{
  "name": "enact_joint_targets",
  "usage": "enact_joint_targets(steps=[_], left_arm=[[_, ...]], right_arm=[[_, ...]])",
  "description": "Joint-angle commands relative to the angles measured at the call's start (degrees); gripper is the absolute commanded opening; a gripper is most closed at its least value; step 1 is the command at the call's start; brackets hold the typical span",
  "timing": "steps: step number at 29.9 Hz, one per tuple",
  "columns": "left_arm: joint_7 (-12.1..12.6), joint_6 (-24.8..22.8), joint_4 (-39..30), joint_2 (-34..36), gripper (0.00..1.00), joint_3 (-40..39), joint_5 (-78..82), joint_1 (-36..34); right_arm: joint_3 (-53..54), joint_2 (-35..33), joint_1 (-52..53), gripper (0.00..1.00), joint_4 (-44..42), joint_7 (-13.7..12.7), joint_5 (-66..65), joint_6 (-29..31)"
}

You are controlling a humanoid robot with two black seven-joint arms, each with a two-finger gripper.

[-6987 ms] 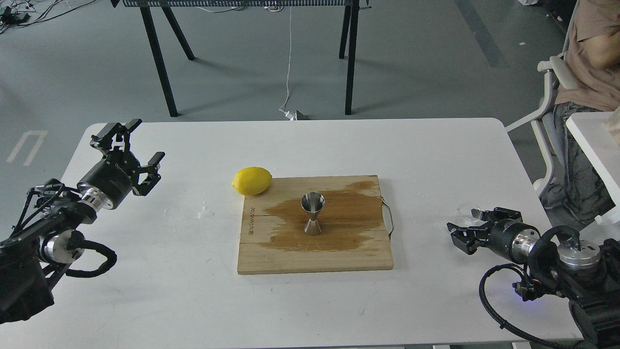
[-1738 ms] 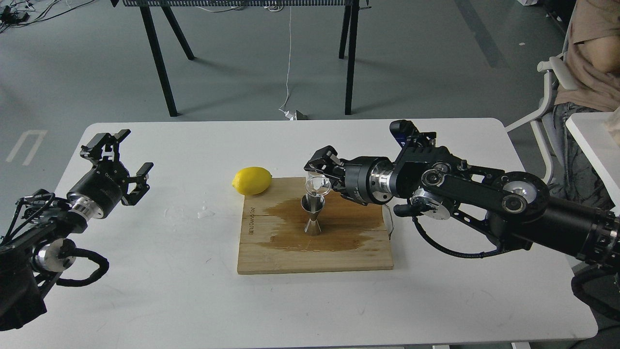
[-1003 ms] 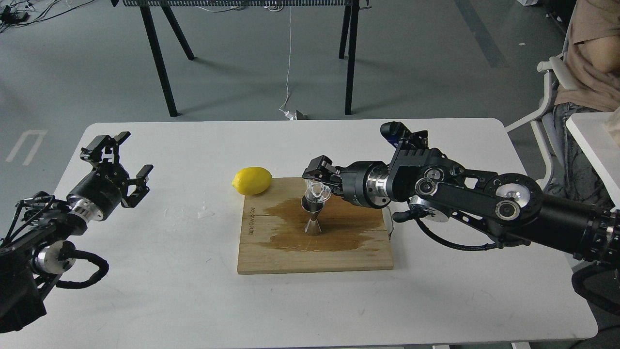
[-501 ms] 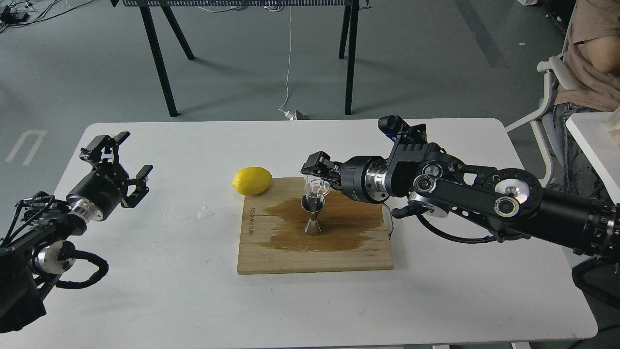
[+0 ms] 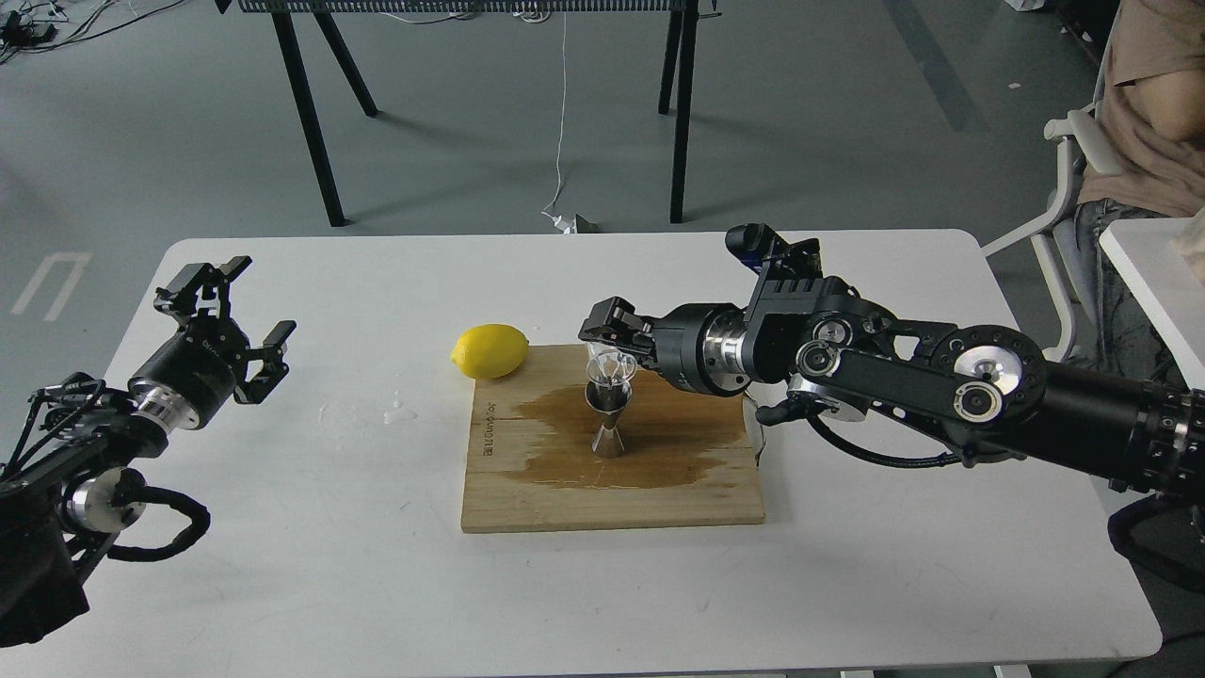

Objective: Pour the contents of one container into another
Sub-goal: 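Tilt the glass cup further to pour into the jigger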

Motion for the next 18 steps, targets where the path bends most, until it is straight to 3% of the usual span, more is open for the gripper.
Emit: enact_joint_targets(steps=[1,18], left_arm=[[0.0,0.0,0.0,0.0,0.96,0.0,0.0,0.0],[0.0,0.0,0.0,0.0,0.96,-0.1,0.0,0.5]], right_arm=[[-1.3,0.0,0.8,0.46,0.0,0.0,-0.3,0.0],[-1.8,1.5,2.2,0.46,-0.1,0.0,-0.6,0.1]])
